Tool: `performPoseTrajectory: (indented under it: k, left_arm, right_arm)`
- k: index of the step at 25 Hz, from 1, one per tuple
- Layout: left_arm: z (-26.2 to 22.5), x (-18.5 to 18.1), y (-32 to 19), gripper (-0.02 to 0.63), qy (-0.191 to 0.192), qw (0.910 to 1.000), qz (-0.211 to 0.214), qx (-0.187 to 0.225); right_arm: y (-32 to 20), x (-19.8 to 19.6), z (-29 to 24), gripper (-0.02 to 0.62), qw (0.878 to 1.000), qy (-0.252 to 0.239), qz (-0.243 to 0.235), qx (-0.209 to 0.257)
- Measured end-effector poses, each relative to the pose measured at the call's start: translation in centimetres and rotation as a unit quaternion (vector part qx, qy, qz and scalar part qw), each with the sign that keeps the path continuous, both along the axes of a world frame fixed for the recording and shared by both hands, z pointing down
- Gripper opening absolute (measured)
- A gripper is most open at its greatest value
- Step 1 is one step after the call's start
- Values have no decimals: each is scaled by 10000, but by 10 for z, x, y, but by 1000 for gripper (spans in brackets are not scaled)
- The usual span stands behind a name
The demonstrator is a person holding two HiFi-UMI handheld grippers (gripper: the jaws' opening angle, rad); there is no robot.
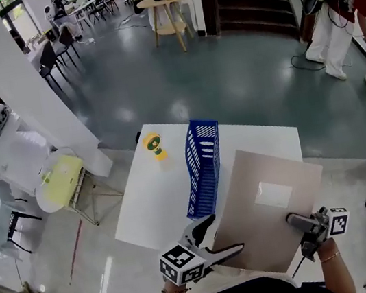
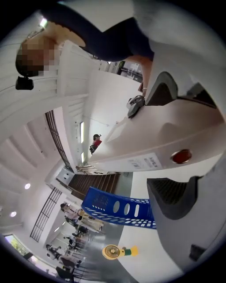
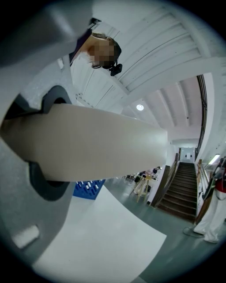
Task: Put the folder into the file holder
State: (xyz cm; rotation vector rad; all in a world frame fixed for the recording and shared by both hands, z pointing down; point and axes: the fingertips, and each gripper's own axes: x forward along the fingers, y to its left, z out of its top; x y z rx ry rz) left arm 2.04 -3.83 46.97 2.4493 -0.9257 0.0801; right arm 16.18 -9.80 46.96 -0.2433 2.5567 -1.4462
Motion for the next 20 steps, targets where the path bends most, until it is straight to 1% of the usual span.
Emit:
performPoseTrajectory:
  k: [3, 6, 7, 9, 10, 11, 13, 14, 15, 16, 18, 19, 20]
  left_arm:
    - [-1, -37, -3, 503, -161, 9991, 402, 37]
    - [3, -71, -7, 503, -312, 9972, 669, 106]
    - [10, -82, -9, 503, -460, 9961, 747, 128]
    - [33, -101, -10, 503, -960, 9901, 1001, 195]
    - [46, -106, -9, 503, -1294, 9840, 1203, 232]
    - [60, -111, -6, 503, -1675, 9747, 1457, 256]
    - [85, -120, 1, 503, -2445, 9480, 2012, 317]
    - [93, -124, 4, 503, -2728, 9350, 2233, 389]
    - [97, -129, 4, 503, -2885, 9261, 2383, 485]
    - [98, -132, 4, 503, -2912, 9226, 2464, 581]
    - [95, -136, -1, 503, -2751, 9248, 2522, 741]
    - [95, -136, -4, 503, -2717, 9235, 2579, 823]
    - [98, -136, -5, 503, -2787, 9171, 2697, 923]
  right_arm:
    - [-8, -18, -28, 256, 9969, 195, 567, 509]
    - [-14, -29, -63, 256, 9856, 503, 1127, 1152]
    - [-17, -32, -72, 258, 9803, 597, 1334, 1327]
    - [-20, -41, -90, 258, 9680, 764, 1777, 1601]
    - [-20, -46, -98, 256, 9607, 855, 2010, 1711]
    - [-21, -51, -105, 258, 9527, 960, 2242, 1813]
    - [-20, -65, -115, 258, 9358, 1193, 2652, 1995]
    - [-19, -73, -119, 258, 9277, 1323, 2813, 2068]
    - [-17, -82, -122, 258, 9198, 1468, 2950, 2133]
    - [-14, -92, -124, 258, 9115, 1626, 3075, 2193]
    - [-9, -109, -128, 258, 8926, 1979, 3334, 2299]
    - [-7, -116, -130, 258, 8817, 2166, 3475, 2343]
    - [-6, -122, -130, 258, 8702, 2344, 3619, 2387]
